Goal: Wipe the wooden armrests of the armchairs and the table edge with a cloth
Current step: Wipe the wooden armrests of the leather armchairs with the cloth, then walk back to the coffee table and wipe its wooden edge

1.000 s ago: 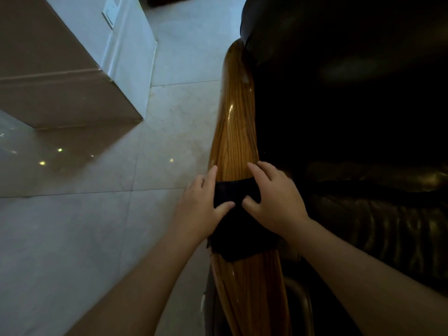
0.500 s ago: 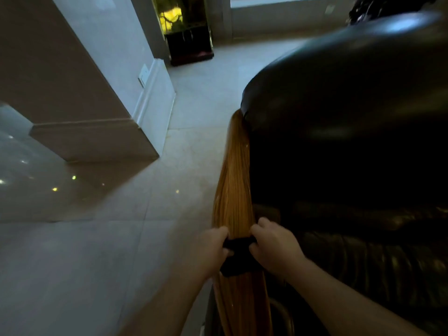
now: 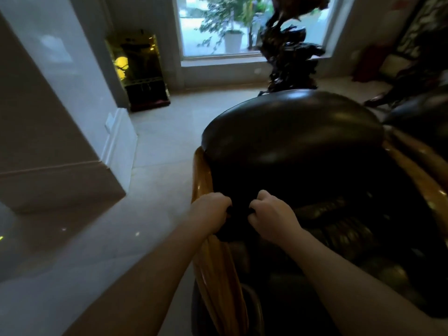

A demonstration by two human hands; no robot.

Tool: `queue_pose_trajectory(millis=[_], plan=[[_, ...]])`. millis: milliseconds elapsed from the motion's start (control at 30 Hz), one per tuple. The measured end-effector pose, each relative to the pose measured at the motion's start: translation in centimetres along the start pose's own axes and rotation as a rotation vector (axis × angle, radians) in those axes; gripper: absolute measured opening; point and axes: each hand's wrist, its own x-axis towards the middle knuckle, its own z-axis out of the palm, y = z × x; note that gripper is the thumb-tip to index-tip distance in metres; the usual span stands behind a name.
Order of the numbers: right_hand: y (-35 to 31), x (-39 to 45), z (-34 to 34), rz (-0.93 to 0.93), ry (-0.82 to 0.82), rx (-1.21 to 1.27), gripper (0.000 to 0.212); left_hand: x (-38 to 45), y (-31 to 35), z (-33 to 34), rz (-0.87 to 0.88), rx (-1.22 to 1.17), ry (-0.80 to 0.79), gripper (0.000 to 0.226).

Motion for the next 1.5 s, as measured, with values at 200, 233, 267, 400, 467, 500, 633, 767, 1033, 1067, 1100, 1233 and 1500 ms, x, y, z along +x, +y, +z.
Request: queue_pose_trajectory(millis=[200, 233, 267, 400, 467, 500, 633, 767, 1033, 1067, 1100, 1233, 1500], plan=[[-0.5, -3.5, -5.5, 0.207, 0.138, -0.059, 0.017, 0.1, 3.2, -4.0, 0.261, 0.013, 0.100, 0.007], [-0.4, -4.2, -6.5, 0.236, 0.163, -0.082, 0.017, 0.2, 4.0, -4.5, 0.293, 0.023, 0.101, 0.006], [-0.3, -5.2, -7.4, 0.263, 0.185, -0.106, 0.018, 0.3, 5.0, -5.0, 0.327, 0.029, 0.101, 0.006], [0.8, -9.7, -10.4, 0.357, 0.273, -0.215, 0.029, 0.0, 9.9, -5.9, 0.474, 0.058, 0.147, 0.006], [1.7, -12.1, -11.6, 0.427, 0.302, -0.276, 0.028, -0.5, 12.8, -5.9, 0.548, 0.060, 0.151, 0.005], [2.1, -13.4, -12.1, 0.467, 0.310, -0.299, 0.025, -0.6, 14.3, -5.9, 0.583, 0.061, 0.144, 0.005], [4.3, -19.3, -14.3, 0.623, 0.370, -0.318, 0.026, -1.2, 21.3, -5.9, 0.692, 0.114, 0.082, 0.025], [7.8, -26.4, -17.1, 0.756, 0.438, -0.333, 0.030, -2.3, 30.4, -5.5, 0.787, 0.121, 0.067, 0.034], [15.7, -44.1, -21.8, 1.040, 0.386, -0.363, 0.013, -8.2, 49.6, -1.3, 1.018, -0.053, 0.082, 0.037], [16.3, -46.3, -22.2, 1.074, 0.367, -0.369, 0.009, -9.2, 51.8, -0.6, 1.034, -0.074, 0.066, 0.038], [16.8, -48.5, -22.4, 1.109, 0.354, -0.378, 0.008, -10.2, 53.9, 0.2, 1.053, -0.086, 0.050, 0.039], [19.2, -56.7, -22.8, 1.250, 0.344, -0.395, 0.016, -13.4, 62.0, 2.5, 1.201, -0.064, 0.017, 0.032], [24.6, -66.7, -22.4, 1.475, 0.325, -0.388, 0.018, -15.2, 73.8, 7.4, 1.414, -0.056, -0.096, 0.014]])
